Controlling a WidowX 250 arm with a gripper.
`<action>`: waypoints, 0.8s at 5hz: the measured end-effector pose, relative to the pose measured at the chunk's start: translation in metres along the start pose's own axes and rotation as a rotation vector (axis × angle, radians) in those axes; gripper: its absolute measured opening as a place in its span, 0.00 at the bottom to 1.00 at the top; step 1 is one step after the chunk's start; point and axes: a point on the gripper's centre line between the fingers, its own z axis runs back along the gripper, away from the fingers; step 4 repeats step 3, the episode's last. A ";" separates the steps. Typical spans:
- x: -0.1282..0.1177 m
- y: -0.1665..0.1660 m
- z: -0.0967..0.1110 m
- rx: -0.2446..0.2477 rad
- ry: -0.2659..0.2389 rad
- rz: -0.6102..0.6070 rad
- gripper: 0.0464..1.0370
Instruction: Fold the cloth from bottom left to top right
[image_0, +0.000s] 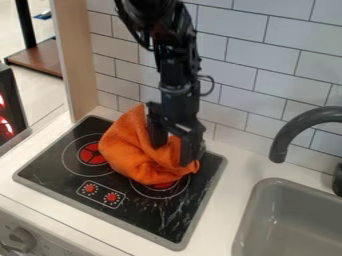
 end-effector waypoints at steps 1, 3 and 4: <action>0.004 0.000 0.035 0.033 -0.073 -0.022 0.96; -0.007 -0.004 0.069 0.049 -0.129 -0.071 0.96; -0.007 -0.004 0.069 0.049 -0.129 -0.071 0.96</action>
